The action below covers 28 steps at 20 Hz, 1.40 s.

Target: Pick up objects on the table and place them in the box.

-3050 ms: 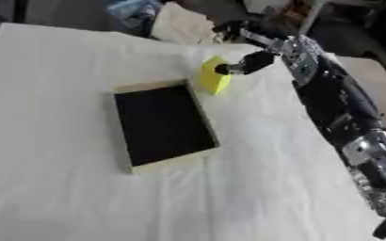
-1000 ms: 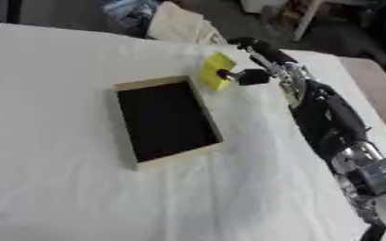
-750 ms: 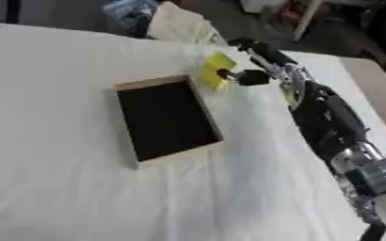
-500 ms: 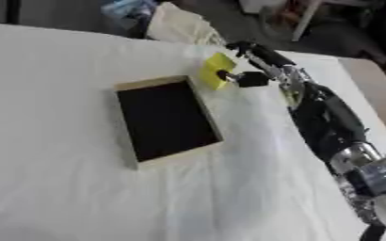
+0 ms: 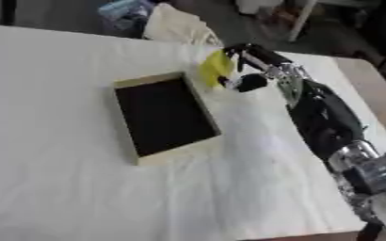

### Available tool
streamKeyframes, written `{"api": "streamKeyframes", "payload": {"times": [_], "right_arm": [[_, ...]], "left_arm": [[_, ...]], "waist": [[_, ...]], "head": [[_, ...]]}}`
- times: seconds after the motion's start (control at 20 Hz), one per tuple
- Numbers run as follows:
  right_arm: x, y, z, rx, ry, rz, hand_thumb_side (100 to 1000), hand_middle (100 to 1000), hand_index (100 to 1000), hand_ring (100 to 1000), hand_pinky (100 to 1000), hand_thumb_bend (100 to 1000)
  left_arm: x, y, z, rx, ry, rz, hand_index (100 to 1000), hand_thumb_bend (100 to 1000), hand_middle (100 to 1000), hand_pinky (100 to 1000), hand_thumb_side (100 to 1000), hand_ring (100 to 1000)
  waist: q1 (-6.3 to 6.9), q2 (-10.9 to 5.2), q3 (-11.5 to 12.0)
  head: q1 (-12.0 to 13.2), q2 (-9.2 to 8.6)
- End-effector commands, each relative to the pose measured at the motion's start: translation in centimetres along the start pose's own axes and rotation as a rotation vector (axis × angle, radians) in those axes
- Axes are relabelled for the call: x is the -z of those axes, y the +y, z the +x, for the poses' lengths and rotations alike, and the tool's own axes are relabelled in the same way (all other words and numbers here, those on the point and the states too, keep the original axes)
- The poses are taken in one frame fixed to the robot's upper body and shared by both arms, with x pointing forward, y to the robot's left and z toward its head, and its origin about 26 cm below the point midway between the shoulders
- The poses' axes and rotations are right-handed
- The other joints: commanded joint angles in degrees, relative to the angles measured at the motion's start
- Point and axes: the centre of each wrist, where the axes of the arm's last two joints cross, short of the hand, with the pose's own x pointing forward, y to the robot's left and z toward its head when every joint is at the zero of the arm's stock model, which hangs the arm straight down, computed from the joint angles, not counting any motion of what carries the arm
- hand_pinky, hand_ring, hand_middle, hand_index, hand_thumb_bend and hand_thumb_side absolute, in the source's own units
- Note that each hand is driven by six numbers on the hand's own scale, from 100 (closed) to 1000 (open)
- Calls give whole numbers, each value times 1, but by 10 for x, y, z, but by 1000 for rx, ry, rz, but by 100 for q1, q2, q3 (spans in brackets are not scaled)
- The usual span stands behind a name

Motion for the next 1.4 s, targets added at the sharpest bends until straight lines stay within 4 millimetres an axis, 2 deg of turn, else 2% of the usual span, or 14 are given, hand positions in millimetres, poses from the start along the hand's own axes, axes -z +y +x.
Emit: {"api": "streamKeyframes", "payload": {"times": [0.05,0.4,0.7,0.85,1.1,1.15,1.4], "right_arm": [[0,-20,0,-28,-27,-41,365,632,878,460,633,303],[10,-44,14,-63,-133,-100,320,620,870,452,631,327],[21,-66,35,-119,-262,-113,291,630,873,463,639,385],[26,-72,45,-147,-322,-94,293,635,874,468,642,397],[26,-76,49,-145,-335,-85,293,635,874,468,642,397],[30,-76,54,-151,-353,-80,314,664,880,503,664,504],[54,-70,99,-304,-560,68,332,688,885,548,680,583]], "left_arm": [[2,2,5,15,-18,0,722,206,568,801,924,562],[0,1,4,7,-10,1,723,206,568,801,920,562],[-1,0,2,0,-4,0,722,206,568,801,915,562],[-2,0,2,-3,-1,1,722,206,568,801,914,562],[-2,0,2,-4,0,1,722,206,568,801,914,562],[-1,0,2,-5,-4,-2,722,206,568,801,906,562],[-2,-1,1,-15,-1,-1,721,207,568,800,905,562]], "waist": [[46,-124,-27],[52,-204,-102],[43,-303,-148],[43,-336,-160],[43,-341,-162],[31,-374,-136],[37,-462,-196]], "head": [[-13,-40],[-16,5],[-27,49],[-32,59],[-32,61],[-74,65],[-51,90]]}}
